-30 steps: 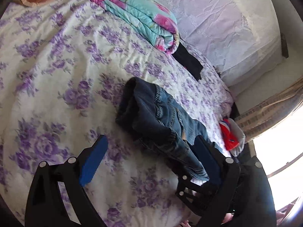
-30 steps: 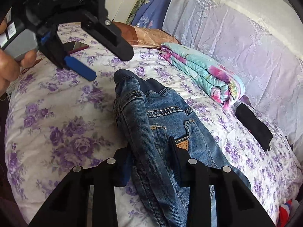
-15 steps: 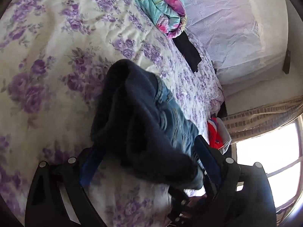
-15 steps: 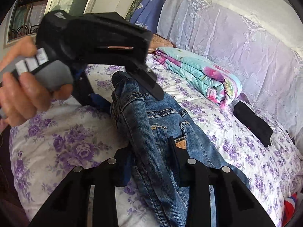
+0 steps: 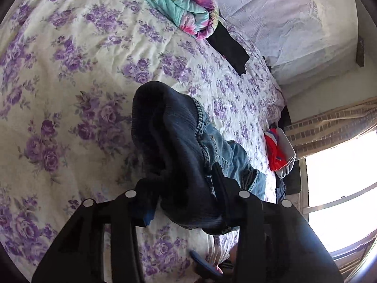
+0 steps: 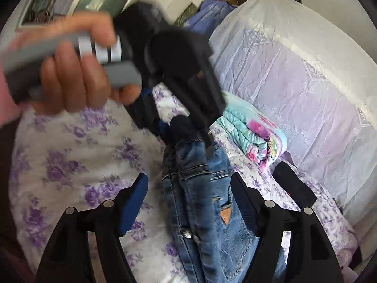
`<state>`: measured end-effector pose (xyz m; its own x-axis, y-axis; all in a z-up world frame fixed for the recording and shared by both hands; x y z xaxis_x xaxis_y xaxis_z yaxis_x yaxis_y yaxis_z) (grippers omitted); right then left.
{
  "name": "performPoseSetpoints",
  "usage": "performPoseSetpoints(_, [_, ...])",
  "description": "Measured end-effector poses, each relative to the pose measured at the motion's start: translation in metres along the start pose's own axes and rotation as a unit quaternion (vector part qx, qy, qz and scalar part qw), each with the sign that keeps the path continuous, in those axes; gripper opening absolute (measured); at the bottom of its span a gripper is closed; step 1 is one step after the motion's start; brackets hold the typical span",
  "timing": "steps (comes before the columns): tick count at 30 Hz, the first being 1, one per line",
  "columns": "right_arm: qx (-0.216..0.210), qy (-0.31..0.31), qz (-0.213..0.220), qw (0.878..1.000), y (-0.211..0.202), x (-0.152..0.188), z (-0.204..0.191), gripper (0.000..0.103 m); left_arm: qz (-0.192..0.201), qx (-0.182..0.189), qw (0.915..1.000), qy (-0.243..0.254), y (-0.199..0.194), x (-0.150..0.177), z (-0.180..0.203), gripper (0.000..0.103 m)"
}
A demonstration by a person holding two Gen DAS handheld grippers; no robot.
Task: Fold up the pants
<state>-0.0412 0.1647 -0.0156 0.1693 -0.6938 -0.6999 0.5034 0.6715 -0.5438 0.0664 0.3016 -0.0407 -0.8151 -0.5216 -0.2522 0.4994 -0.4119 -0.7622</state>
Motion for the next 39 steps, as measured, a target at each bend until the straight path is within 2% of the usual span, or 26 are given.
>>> performPoseSetpoints(3, [0.016,-0.001,-0.02,1.0,0.02,-0.002,-0.004,0.073,-0.004,0.003,0.9999,0.011,-0.006,0.0,0.006,0.04])
performPoseSetpoints(7, [0.044,-0.012,-0.017,0.999,0.031,-0.004,-0.006,0.069,-0.014,0.012,0.9995,0.024,-0.01,0.0,0.012,0.04])
performPoseSetpoints(8, [0.049,-0.013,-0.014,0.999,0.032,-0.004,-0.005,0.051,-0.015,0.008,0.9994,0.031,-0.011,0.001,0.013,0.04])
performPoseSetpoints(9, [0.059,-0.013,-0.012,0.998,0.032,-0.003,-0.003,0.042,-0.016,0.001,0.9992,0.037,-0.012,0.001,0.013,0.04])
performPoseSetpoints(11, [0.048,0.003,-0.007,0.999,0.03,-0.001,0.003,0.03,-0.022,-0.003,0.9991,0.037,-0.009,0.001,0.01,0.048])
performPoseSetpoints(12, [0.045,0.009,-0.005,0.999,0.029,0.0,0.005,0.029,-0.028,0.002,0.9992,0.03,-0.008,0.001,0.007,0.067])
performPoseSetpoints(13, [0.047,0.009,-0.004,0.999,0.027,0.0,0.005,0.028,-0.029,0.004,0.9994,0.02,-0.007,0.001,0.004,0.081])
performPoseSetpoints(14, [0.051,0.006,-0.003,0.999,0.026,0.001,0.004,0.028,-0.02,-0.001,0.9997,0.011,-0.009,-0.001,0.001,0.086])
performPoseSetpoints(16, [0.057,0.003,0.0,0.998,0.024,0.002,0.002,0.028,-0.017,0.0,0.9997,0.014,-0.009,-0.002,0.001,0.089])
performPoseSetpoints(19, [0.056,0.009,0.008,0.998,0.017,0.003,-0.002,0.028,-0.046,0.035,0.9983,0.01,0.002,-0.006,0.002,0.091])
performPoseSetpoints(21, [0.055,0.011,0.012,0.998,0.013,0.004,-0.004,0.028,-0.065,0.043,0.9969,0.0,0.015,-0.009,-0.001,0.089])
performPoseSetpoints(23, [0.053,0.012,0.014,0.998,0.01,0.005,-0.007,0.028,-0.089,0.071,0.9935,-0.001,0.028,-0.009,0.0,0.058])
performPoseSetpoints(24, [0.049,0.012,0.008,0.999,0.01,0.006,-0.006,0.03,-0.101,0.084,0.9913,-0.005,0.031,-0.009,0.001,0.051])
performPoseSetpoints(25, [0.052,0.007,0.005,0.999,0.01,0.007,-0.007,0.034,-0.098,0.078,0.9921,-0.009,0.031,-0.009,0.0,0.044])
performPoseSetpoints(26, [0.061,-0.003,0.003,0.998,0.009,0.006,-0.008,0.048,-0.091,0.071,0.9933,-0.004,0.028,-0.01,0.002,0.043])
performPoseSetpoints(28, [0.098,-0.023,0.015,0.995,0.001,0.002,-0.014,0.069,-0.088,0.071,0.9936,0.0,0.022,-0.009,0.006,0.038])
performPoseSetpoints(29, [0.113,-0.036,0.027,0.993,-0.006,-0.002,-0.02,0.07,-0.089,0.072,0.9934,0.002,0.018,-0.009,0.009,0.038])
performPoseSetpoints(33, [0.102,-0.057,0.026,0.993,-0.003,-0.01,-0.037,0.071,-0.093,0.07,0.9932,0.011,0.01,-0.008,0.023,0.037])
performPoseSetpoints(36, [0.154,-0.078,0.005,0.985,0.011,-0.006,-0.038,0.066,-0.091,0.062,0.9937,0.021,0.007,-0.007,0.03,0.037])
performPoseSetpoints(37, [0.162,-0.079,0.0,0.984,0.014,-0.003,-0.036,0.051,-0.088,0.057,0.994,0.029,0.006,-0.006,0.031,0.037])
performPoseSetpoints(38, [0.164,-0.076,-0.004,0.984,0.015,0.0,-0.032,0.04,-0.085,0.046,0.9947,0.037,0.006,-0.005,0.032,0.038])
performPoseSetpoints(39, [0.152,-0.069,-0.004,0.986,0.014,0.001,-0.03,0.037,-0.084,0.041,0.9949,0.039,0.008,-0.004,0.032,0.039])
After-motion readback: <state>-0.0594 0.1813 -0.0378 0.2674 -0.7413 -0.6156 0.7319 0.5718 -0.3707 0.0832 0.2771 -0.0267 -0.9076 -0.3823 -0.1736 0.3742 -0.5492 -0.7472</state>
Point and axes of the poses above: each gripper's, at about its wrist camera, not at the fingertips, and y roughly the way its jaws point, z to its right, x to its underside, the point moved 4 cm from there along y, roughly the way its jaws point, and after that the axes turned 12 degrees about -x, right-handed, at the moved point
